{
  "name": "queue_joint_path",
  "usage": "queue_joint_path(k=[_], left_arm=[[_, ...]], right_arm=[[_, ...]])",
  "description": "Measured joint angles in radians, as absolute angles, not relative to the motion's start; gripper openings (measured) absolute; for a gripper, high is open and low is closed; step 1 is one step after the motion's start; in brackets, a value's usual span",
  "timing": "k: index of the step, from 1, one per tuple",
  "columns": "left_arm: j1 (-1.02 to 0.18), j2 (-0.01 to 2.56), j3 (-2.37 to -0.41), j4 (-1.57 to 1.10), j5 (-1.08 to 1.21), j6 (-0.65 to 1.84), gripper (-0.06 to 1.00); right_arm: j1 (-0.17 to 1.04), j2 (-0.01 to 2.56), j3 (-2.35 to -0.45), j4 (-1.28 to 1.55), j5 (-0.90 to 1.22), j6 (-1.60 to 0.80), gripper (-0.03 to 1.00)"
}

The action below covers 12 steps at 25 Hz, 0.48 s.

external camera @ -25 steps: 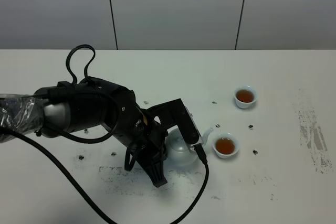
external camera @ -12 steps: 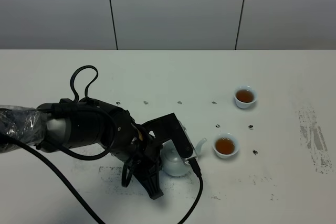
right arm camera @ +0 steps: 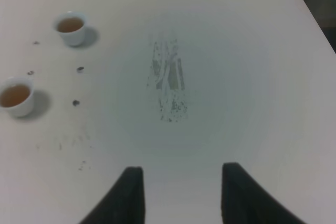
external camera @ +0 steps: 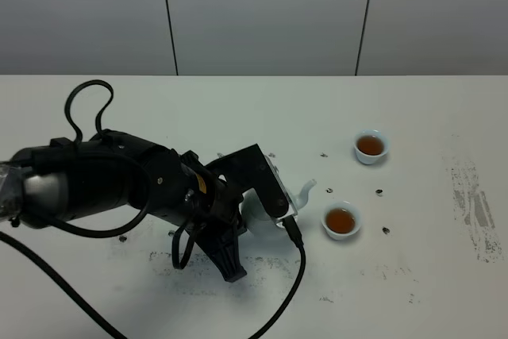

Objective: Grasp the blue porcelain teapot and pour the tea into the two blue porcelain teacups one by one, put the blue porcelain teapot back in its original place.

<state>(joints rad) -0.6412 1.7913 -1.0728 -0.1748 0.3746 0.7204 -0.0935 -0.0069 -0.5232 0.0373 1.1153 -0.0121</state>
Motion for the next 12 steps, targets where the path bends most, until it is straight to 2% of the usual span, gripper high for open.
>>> queue_joint_path(k=[12], left_arm=[[-0.538,1.756,-1.094,0.113,0.463,0.146,0.11]], right_arm=[[-0.093,-0.007,-0.523,0.037,1.115,-0.012,0.36]])
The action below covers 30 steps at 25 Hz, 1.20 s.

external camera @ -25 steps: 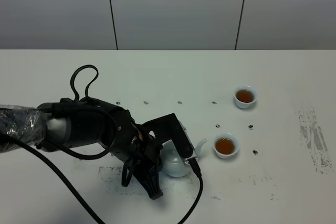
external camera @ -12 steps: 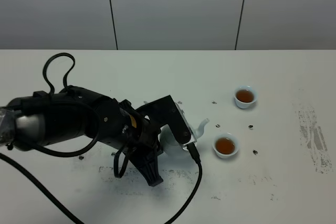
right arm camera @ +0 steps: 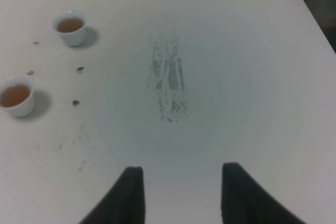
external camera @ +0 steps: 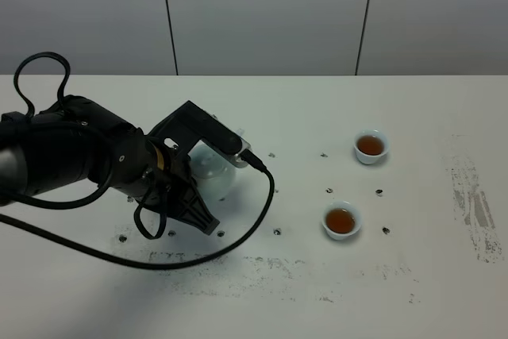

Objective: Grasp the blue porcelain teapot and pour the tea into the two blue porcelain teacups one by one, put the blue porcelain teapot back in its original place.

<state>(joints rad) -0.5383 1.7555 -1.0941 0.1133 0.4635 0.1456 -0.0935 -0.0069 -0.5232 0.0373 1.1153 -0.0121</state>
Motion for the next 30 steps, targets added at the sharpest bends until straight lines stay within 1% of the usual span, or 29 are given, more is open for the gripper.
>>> queue_joint_path(k=[3,11,30], left_arm=[[-0.517,1.756,-1.094,0.172,0.463,0.009,0.11],[-0.457,1.793,-1.094,0.245,0.462,-0.152,0.11],[-0.436,1.918,-1.094,0.245,0.362,-0.167,0.11]], right_arm=[[-0.093,-0.007,-0.523,0.037,1.115,-0.012,0.36],[-0.093,-0.007,-0.523,0.037,1.115,-0.012,0.36],[-0.093,-0.007,-0.523,0.037,1.115,-0.012,0.36]])
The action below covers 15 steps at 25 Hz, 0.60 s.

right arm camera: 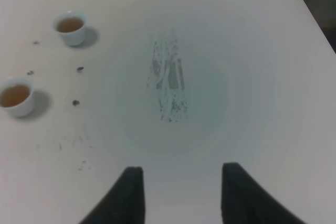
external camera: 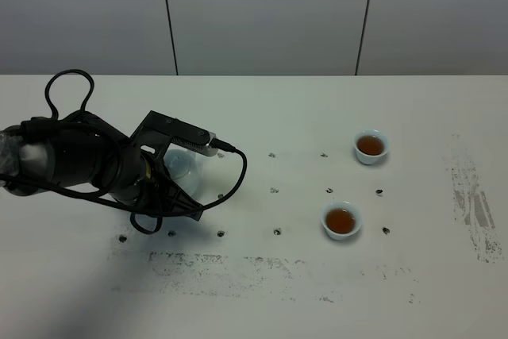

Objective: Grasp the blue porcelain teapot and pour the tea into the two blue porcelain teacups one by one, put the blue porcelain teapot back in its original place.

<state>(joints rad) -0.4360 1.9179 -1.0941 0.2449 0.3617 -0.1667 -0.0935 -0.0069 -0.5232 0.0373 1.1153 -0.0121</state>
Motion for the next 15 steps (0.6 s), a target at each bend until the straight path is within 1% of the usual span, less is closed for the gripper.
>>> queue_joint_path(k=[15], left_arm=[[-0.428,1.926,-1.078,0.246,0.34,-0.168,0.11]], right_arm=[[-0.093,-0.007,-0.523,0.037,1.115,-0.012,0.36]])
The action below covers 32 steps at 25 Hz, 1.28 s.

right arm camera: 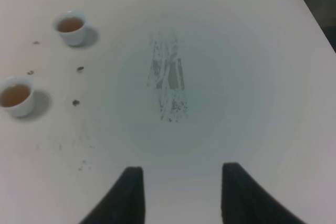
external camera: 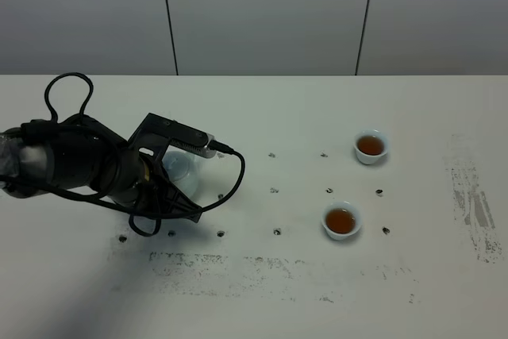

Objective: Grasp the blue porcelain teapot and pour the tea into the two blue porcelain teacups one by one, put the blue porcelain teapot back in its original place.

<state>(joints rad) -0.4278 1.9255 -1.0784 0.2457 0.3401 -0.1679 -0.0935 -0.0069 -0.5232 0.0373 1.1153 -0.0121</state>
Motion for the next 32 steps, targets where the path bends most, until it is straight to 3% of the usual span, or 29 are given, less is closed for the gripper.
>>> queue_joint_path(k=[18,28,32], left_arm=[[-0.427,1.926,-1.077,0.246,0.333,-0.168,0.13],[-0.427,1.926,-1.077,0.246,0.333,-0.168,0.38],[-0.427,1.923,-1.077,0.246,0.339,-0.167,0.4]], right_arm=[[-0.093,-0.007,-0.523,0.037,1.115,-0.012,0.36],[-0.093,-0.007,-0.523,0.037,1.115,-0.012,0.36],[-0.093,-0.007,-0.523,0.037,1.115,-0.012,0.36]])
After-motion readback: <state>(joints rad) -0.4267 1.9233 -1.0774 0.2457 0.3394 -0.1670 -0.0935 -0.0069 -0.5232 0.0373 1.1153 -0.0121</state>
